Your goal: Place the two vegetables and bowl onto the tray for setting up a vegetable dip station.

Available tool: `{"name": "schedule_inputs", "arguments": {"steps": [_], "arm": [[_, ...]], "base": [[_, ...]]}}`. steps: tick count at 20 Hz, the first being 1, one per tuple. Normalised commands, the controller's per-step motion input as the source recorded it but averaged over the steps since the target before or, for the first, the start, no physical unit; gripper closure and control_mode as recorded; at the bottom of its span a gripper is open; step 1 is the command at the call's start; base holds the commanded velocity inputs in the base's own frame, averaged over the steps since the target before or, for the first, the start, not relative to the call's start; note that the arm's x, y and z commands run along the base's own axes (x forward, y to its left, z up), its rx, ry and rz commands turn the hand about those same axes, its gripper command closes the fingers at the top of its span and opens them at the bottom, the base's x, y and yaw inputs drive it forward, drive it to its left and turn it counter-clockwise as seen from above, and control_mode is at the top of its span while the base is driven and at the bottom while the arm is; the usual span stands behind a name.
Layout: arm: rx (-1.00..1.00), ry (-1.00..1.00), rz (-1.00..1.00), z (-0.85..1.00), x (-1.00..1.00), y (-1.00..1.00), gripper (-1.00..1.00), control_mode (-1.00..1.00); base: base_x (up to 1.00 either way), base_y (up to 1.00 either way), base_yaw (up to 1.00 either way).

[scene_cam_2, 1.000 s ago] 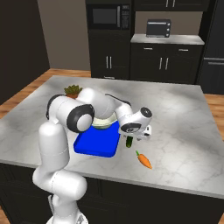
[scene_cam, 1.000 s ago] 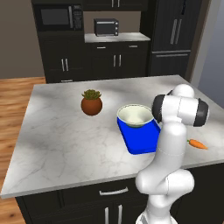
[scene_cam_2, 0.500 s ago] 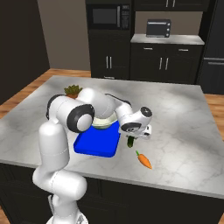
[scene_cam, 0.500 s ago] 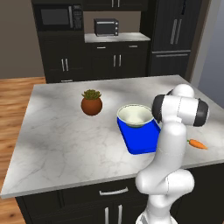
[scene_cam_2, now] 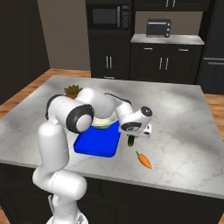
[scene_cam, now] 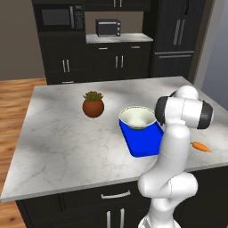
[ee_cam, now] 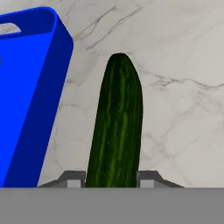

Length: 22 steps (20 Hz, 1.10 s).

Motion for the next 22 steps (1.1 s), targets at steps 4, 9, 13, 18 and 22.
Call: {"name": "schedule_inputs", "arguments": {"steps": [4, 9, 13, 18, 22], "arm": [[0.00, -0.11, 0.00, 0.33, 0.00, -0.01, 1.00, -1.00], [-0.03, -0.12, 0.01, 0.39, -0.19, 0.00, 1.00, -1.00], [-0.08, -0.09, 0.05, 0.27, -0.59, 0.00, 1.00, -1.00], [-0.13, -0.08, 0.09, 0.17, -0.79, 0.03, 1.00, -1.00], [-0.10, -0.06, 0.11, 0.21, -0.52, 0.22, 1.00, -1.00]], "base": [[0.00, 0.00, 0.00], [0.00, 0.00, 0.00], [0.00, 0.00, 0.00], [0.00, 0.00, 0.00], [0.00, 0.00, 0.00]]}}
